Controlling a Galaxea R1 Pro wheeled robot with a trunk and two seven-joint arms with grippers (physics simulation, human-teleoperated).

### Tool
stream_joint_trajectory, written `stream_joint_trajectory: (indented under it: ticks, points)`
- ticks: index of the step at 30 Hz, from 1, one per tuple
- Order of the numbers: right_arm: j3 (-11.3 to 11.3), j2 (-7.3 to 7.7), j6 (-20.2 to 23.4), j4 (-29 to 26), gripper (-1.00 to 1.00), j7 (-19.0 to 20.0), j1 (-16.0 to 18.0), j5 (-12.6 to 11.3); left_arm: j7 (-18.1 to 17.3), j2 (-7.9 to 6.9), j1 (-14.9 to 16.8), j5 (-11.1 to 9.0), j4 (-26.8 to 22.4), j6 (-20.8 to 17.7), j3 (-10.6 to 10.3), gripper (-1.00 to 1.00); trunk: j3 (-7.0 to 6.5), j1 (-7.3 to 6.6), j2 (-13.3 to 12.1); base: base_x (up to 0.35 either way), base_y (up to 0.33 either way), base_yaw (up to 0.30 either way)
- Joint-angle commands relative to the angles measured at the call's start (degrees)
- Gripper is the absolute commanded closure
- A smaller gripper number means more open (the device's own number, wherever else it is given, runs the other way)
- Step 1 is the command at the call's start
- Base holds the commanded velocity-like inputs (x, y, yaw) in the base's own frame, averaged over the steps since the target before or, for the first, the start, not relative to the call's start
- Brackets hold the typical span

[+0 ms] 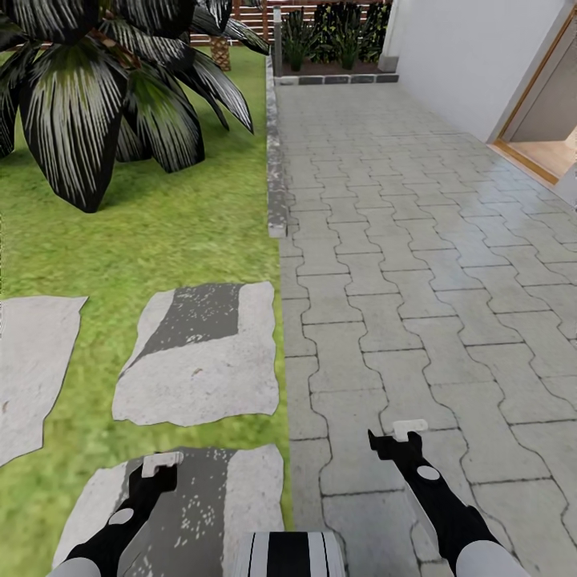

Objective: In the garden, pick up the pesticide atomizer on the floor and spray pesticide onto both trees until each tree trunk is fully covered.

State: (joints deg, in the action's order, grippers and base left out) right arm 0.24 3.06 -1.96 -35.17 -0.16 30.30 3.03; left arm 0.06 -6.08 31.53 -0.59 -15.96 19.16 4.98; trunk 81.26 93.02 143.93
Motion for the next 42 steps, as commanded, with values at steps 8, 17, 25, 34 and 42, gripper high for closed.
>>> stream_joint_trajectory:
  ticks: [8, 17, 25, 34, 42]
  points:
    - [0.02, 0.01, -0.15, 0.1, -1.0, 0.23, -0.01, 0.4, 0.03, 0.02, 0.02, -0.02, 0.05, 0.09, 0.05, 1.0, -1.75, -0.21, -0.1, 0.0, 0.0, 0.0]
    - [0.02, 0.03, -0.15, 0.1, -1.0, 0.24, 0.02, 0.39, 0.03, 0.02, 0.02, -0.03, 0.05, 0.09, 0.04, 1.0, -3.74, -0.45, -0.22, 0.0, 0.0, 0.0]
    - [0.02, -0.01, -0.21, 0.05, -1.0, 0.02, 0.02, 0.28, 0.0, 0.02, 0.02, -0.1, 0.05, 0.09, 0.09, 1.0, -5.51, -0.65, -0.33, 0.0, 0.0, 0.0]
    - [-0.05, 0.1, -2.38, 0.01, -1.0, -0.1, -0.03, 0.31, 0.03, 0.02, 0.02, -0.09, 0.07, 0.09, 0.12, 1.0, -7.82, -0.88, -0.45, 0.0, 0.0, 0.0]
    - [0.02, 0.06, -5.69, 1.37, -1.0, 0.03, -0.07, 0.46, 0.06, -0.29, -0.21, 0.07, 0.27, 0.02, 0.26, 1.0, -10.31, -1.09, -0.55, 0.0, 0.0, 0.0]
